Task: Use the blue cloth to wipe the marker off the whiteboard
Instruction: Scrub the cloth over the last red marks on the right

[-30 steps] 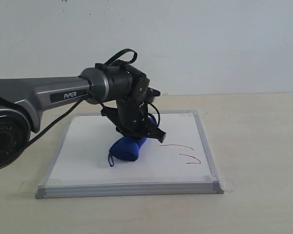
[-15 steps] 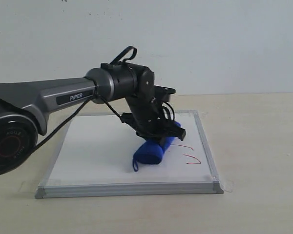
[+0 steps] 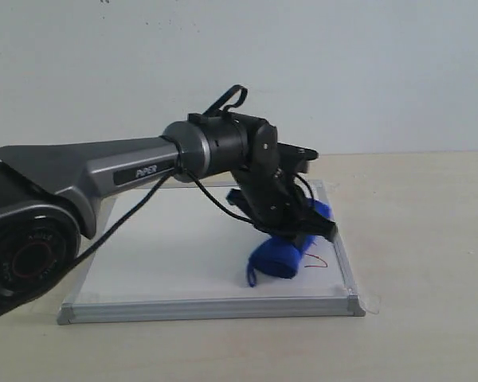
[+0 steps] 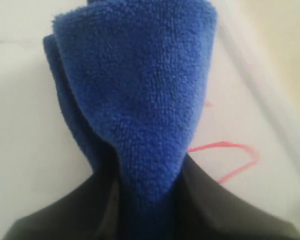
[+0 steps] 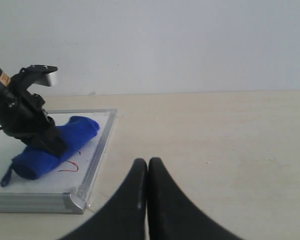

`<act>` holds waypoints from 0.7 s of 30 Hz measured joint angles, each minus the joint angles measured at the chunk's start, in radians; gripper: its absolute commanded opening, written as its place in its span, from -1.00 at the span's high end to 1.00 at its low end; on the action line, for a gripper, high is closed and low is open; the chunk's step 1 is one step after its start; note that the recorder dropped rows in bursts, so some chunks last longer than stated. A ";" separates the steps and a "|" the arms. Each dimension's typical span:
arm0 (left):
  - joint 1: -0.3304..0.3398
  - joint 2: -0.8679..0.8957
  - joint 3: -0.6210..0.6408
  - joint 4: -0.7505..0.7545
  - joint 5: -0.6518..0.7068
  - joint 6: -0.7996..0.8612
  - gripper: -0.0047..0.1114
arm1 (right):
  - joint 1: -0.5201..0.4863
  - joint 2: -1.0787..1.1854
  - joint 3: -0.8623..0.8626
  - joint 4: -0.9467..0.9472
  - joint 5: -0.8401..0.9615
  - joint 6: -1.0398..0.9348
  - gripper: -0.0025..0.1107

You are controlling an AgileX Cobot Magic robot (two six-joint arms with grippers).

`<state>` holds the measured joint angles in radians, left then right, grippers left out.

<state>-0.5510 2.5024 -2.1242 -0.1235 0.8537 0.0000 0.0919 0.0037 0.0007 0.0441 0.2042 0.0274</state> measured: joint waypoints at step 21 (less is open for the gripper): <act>0.061 0.008 0.000 0.116 -0.002 -0.193 0.85 | 0.000 0.000 0.000 0.000 0.000 0.000 0.96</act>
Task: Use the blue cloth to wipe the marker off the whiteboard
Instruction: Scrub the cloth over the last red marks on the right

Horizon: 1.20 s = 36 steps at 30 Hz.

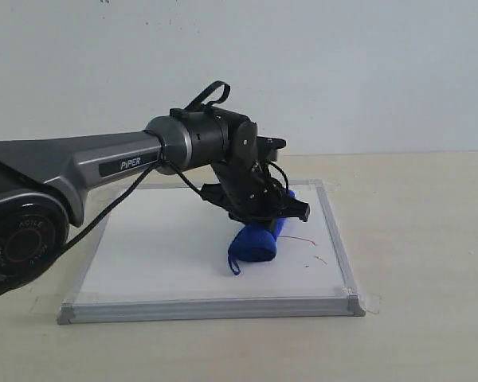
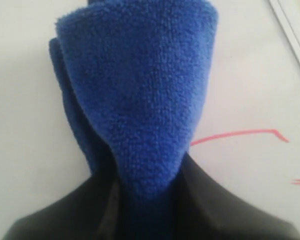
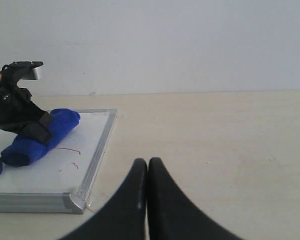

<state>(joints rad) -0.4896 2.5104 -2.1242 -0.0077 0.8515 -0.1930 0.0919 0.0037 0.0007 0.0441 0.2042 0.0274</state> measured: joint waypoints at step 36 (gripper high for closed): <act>-0.145 0.016 -0.009 -0.157 -0.071 0.267 0.85 | 0.000 0.000 0.000 0.000 0.000 0.000 0.96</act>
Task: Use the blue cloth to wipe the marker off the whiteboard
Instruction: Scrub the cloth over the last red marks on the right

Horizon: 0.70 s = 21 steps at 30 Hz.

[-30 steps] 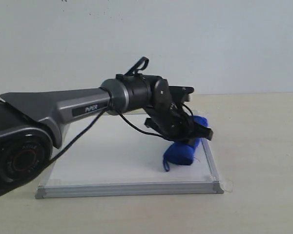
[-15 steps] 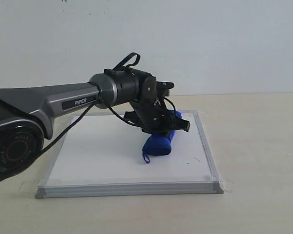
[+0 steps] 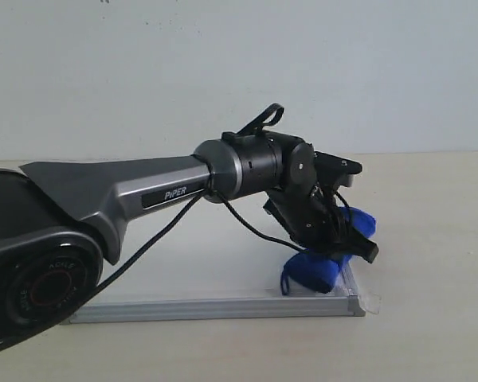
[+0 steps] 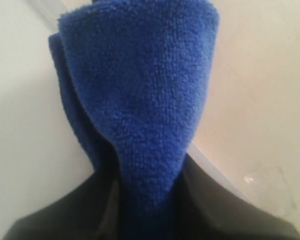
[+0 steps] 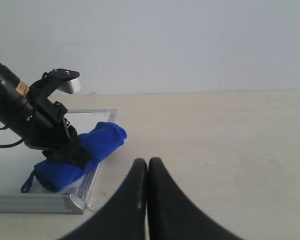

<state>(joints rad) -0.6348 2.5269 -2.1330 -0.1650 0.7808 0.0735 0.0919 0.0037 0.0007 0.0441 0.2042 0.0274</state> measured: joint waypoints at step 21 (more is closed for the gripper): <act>0.147 -0.026 0.004 0.223 0.147 -0.198 0.85 | 0.000 0.000 0.000 0.000 0.000 0.000 0.96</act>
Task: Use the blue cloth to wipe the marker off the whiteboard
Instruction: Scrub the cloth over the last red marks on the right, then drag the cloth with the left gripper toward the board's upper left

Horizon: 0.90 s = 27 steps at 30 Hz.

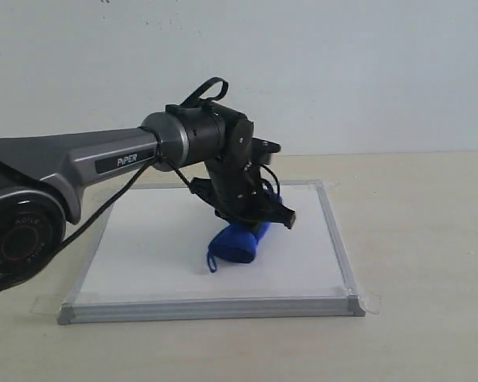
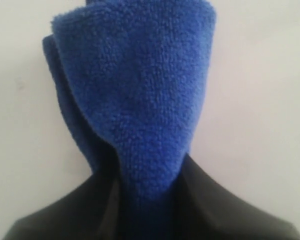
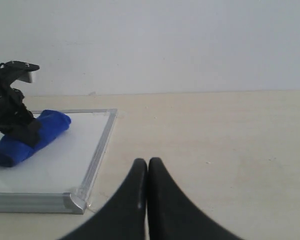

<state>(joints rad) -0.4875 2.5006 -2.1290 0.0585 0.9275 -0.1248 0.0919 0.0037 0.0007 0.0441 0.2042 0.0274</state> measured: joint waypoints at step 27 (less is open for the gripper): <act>0.097 0.010 0.004 -0.093 -0.121 0.113 0.85 | 0.000 0.000 0.000 0.000 0.000 0.000 0.96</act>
<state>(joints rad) -0.3900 2.5105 -2.1245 -0.0340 0.8061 -0.0117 0.0919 0.0037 0.0007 0.0441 0.2042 0.0274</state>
